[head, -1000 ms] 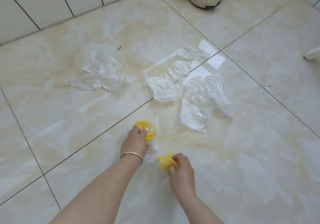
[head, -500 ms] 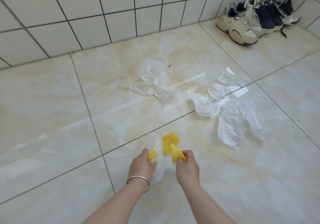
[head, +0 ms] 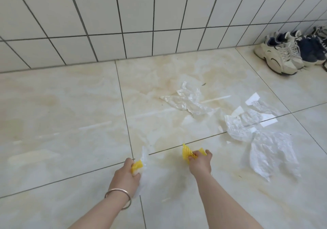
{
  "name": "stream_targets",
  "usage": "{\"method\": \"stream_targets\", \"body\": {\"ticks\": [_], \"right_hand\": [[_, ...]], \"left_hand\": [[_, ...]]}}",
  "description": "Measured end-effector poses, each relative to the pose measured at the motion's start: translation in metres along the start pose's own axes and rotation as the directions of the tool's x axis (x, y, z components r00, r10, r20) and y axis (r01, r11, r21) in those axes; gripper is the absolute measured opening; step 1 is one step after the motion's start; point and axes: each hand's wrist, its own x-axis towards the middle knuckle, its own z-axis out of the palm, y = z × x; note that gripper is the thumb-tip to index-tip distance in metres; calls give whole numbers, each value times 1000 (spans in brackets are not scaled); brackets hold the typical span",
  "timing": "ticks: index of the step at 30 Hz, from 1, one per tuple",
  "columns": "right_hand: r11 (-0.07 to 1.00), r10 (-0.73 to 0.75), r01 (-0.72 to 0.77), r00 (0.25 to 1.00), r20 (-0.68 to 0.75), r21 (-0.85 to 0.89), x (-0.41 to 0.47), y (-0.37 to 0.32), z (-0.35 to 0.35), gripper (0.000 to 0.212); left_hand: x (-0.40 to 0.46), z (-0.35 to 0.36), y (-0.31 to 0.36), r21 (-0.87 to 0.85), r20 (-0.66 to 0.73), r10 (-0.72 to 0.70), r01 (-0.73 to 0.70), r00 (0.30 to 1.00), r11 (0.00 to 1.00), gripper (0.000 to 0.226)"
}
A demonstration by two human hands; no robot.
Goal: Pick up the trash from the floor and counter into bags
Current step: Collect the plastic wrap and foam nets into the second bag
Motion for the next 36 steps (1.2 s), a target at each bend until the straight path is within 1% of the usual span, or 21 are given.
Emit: {"method": "stream_targets", "body": {"ticks": [3, 6, 9, 11, 13, 15, 17, 18, 20, 21, 23, 24, 26, 28, 29, 32, 33, 35, 36], "right_hand": [[999, -14, 13, 1000, -19, -35, 5, 6, 19, 29], [996, -81, 79, 994, -68, -37, -1, 10, 33, 31], [988, -144, 139, 988, -58, -70, -6, 10, 34, 34], [991, -136, 136, 989, -53, -3, -9, 2, 27, 34], [984, -142, 146, 989, -44, 102, -18, -12, 21, 33], [952, -144, 141, 990, -10, 270, -32, -30, 18, 34], [897, -150, 127, 989, 20, 423, -52, -50, 17, 34], [873, -174, 142, 985, 25, 466, -64, -61, 18, 31], [848, -246, 196, 969, 37, 493, -95, -84, 19, 21], [841, -289, 233, 956, 41, 489, -112, -96, 21, 22], [833, -363, 299, 930, 52, 465, -147, -123, 26, 23], [829, -391, 326, 919, 54, 455, -165, -138, 28, 26], [817, -439, 367, 896, 67, 445, -203, -171, 34, 32], [796, -499, 417, 862, 88, 438, -247, -205, 45, 33], [784, -529, 440, 842, 102, 438, -270, -222, 54, 30], [755, -586, 467, 796, 153, 460, -345, -264, 91, 14], [741, -606, 476, 778, 166, 474, -370, -277, 105, 11], [705, -660, 510, 726, 193, 493, -415, -300, 133, 7], [687, -690, 534, 692, 212, 493, -436, -310, 147, 12]], "left_hand": [[6, 9, 7, -6, 1, -4, 4, 1000, 1000, 12], [10, 20, 14, -5, 20, 15, -15, 1000, 1000, 15], [12, 28, 21, -22, 37, 34, -33, 999, 999, 17], [13, 30, 23, -41, 31, 40, -38, 999, 998, 18], [11, 29, 25, -89, 15, 37, -36, 999, 995, 18], [6, 23, 29, -163, 1, 45, -44, 999, 986, 23], [0, 10, 34, -252, -9, 40, -41, 999, 967, 35], [-3, 0, 36, -298, -10, 36, -37, 999, 954, 38], [-13, -27, 40, -375, -5, 36, -35, 999, 926, 40], [-18, -43, 40, -408, -6, 39, -38, 999, 912, 44], [-29, -79, 36, -456, -31, 62, -69, 998, 887, 60], [-36, -99, 32, -477, -48, 70, -84, 996, 875, 62], [-52, -143, 20, -546, -78, 66, -98, 995, 832, 59], [-69, -188, 4, -608, -108, 67, -119, 992, 785, 56], [-76, -211, -7, -633, -127, 71, -136, 989, 762, 55], [-95, -275, -49, -711, -200, 55, -183, 978, 679, 42], [-103, -295, -65, -711, -223, 45, -195, 974, 676, 44], [-115, -332, -98, -666, -274, 15, -201, 962, 719, 54], [-118, -347, -117, -652, -303, -12, -198, 953, 732, 52]]}}
